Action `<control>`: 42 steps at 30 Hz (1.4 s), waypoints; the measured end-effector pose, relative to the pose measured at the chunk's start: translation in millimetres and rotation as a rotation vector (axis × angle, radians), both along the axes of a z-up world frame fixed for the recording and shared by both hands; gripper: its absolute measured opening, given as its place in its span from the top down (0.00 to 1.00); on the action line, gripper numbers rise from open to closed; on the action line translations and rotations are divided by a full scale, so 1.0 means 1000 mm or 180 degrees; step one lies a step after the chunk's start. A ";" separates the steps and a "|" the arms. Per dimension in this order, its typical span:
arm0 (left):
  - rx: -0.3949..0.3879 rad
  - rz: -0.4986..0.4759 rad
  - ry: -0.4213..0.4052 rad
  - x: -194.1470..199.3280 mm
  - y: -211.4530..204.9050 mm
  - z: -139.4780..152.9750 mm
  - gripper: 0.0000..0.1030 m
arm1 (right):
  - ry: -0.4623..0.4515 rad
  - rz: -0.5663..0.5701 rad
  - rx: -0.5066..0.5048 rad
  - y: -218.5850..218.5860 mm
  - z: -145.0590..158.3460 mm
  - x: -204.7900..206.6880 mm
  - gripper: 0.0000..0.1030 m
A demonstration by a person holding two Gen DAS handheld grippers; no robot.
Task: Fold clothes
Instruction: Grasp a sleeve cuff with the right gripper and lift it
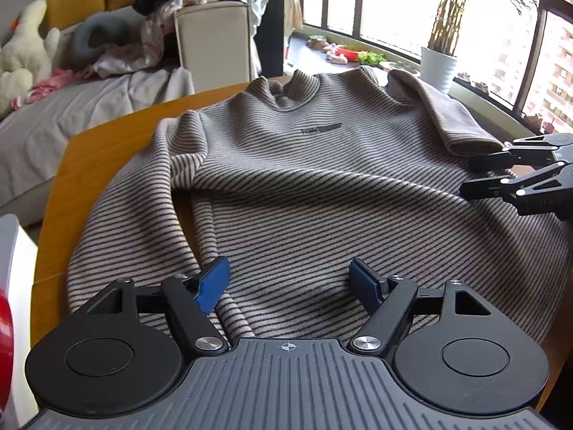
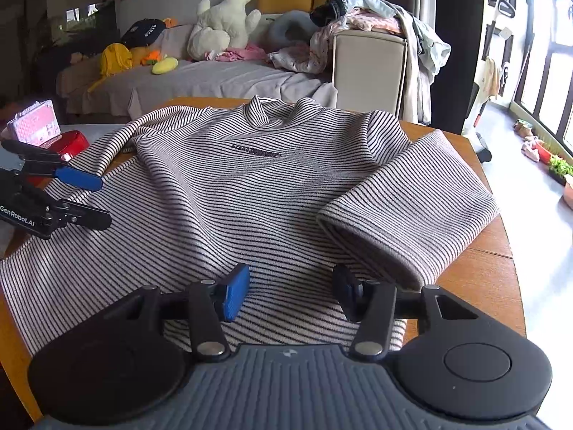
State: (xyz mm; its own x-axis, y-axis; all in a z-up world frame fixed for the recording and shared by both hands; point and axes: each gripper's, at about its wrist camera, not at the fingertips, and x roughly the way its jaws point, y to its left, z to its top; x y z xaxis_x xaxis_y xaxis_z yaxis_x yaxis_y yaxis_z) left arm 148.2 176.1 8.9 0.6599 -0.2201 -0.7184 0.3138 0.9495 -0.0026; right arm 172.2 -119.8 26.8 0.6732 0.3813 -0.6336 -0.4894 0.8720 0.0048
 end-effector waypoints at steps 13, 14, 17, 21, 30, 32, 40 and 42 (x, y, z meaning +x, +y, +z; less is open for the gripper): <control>-0.0730 0.0280 -0.0359 0.019 -0.012 -0.001 0.04 | -0.0297 -0.0292 -0.0732 -0.011 0.013 0.044 0.91; -0.0791 0.0317 -0.0340 0.020 -0.009 -0.003 0.04 | -0.0307 -0.0445 -0.0609 -0.024 0.025 0.051 0.91; -0.0947 0.0424 -0.0291 0.023 0.001 -0.008 0.02 | -0.0577 -0.1211 -0.0238 -0.087 0.081 0.067 0.91; -0.0958 0.0427 -0.0331 0.020 0.001 -0.009 0.01 | -0.0752 -0.1984 0.0267 -0.162 0.142 0.068 0.92; -0.1047 0.0380 -0.0372 0.016 0.004 -0.011 0.01 | -0.0715 -0.1678 0.0795 -0.135 0.177 0.064 0.98; -0.1093 0.0381 -0.0357 0.017 0.005 -0.011 0.00 | -0.0746 -0.1411 0.0816 -0.103 0.188 0.072 0.98; -0.1166 0.0410 -0.0371 0.018 0.008 -0.013 0.00 | -0.0702 -0.0339 0.0709 0.040 0.195 0.114 0.98; -0.1199 0.0423 -0.0361 0.018 0.009 -0.013 0.00 | -0.0628 -0.0187 0.0661 0.069 0.184 0.122 0.98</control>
State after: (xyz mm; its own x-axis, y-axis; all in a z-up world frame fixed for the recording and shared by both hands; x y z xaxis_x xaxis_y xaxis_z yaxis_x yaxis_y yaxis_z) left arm 166.1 185.6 -3.7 0.7706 -0.3613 -0.5250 0.2069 0.9210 -0.3302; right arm 294.3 -50.8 211.2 0.8004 0.4459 -0.4006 -0.4474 0.8892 0.0958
